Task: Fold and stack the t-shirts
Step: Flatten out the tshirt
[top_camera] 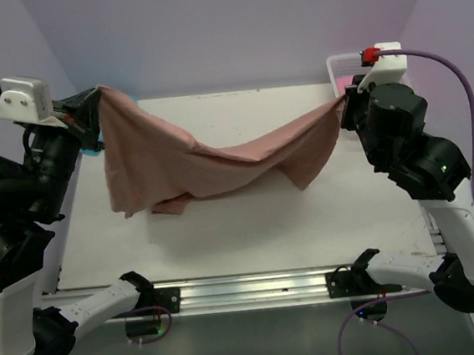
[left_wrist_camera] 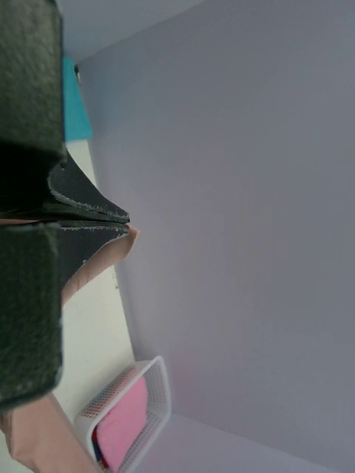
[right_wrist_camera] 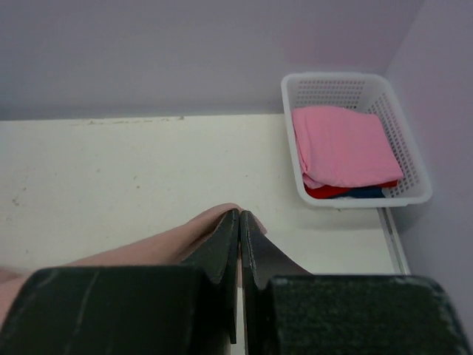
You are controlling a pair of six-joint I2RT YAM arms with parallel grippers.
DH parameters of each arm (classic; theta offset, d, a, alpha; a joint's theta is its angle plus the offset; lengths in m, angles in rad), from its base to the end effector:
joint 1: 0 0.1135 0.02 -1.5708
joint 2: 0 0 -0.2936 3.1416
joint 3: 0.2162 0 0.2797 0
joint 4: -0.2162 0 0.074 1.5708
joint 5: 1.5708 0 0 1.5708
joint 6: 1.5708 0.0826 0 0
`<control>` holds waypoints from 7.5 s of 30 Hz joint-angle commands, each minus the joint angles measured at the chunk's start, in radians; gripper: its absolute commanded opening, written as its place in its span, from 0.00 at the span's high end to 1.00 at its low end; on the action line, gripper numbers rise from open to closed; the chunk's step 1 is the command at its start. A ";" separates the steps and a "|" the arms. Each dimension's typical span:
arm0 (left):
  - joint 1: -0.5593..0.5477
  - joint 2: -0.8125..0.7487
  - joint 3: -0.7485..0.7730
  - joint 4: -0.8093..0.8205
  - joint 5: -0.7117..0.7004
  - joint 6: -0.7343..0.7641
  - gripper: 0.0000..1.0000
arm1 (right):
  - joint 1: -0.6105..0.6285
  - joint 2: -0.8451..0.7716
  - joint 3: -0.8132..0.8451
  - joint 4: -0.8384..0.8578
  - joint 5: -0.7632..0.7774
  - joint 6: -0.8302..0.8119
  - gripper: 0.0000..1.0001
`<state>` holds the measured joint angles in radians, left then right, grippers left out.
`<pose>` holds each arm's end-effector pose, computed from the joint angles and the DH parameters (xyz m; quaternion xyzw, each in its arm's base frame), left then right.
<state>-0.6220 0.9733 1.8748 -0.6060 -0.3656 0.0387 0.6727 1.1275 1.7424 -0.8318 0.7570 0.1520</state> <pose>0.1162 -0.0470 0.6517 0.0517 0.6011 -0.1235 0.7879 0.2023 0.0887 0.5565 0.0372 0.7595 -0.0306 0.6487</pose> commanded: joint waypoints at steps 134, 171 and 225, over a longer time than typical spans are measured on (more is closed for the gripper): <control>0.631 0.506 0.005 0.728 0.513 -0.079 1.00 | -0.295 0.415 0.085 0.981 -0.246 -0.466 1.00; 0.447 -0.436 -1.045 -0.109 0.399 -0.482 1.00 | -0.127 -0.229 -0.880 0.185 -0.209 -0.008 1.00; 0.476 -0.086 -0.275 0.399 0.496 -0.131 1.00 | -0.085 -0.340 -0.454 0.905 -0.416 -0.424 1.00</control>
<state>-0.1394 1.0908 1.6344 -0.3389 0.1024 -0.1314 0.5869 0.9737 1.3651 -0.0715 0.4404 -0.2623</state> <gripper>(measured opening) 0.005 0.011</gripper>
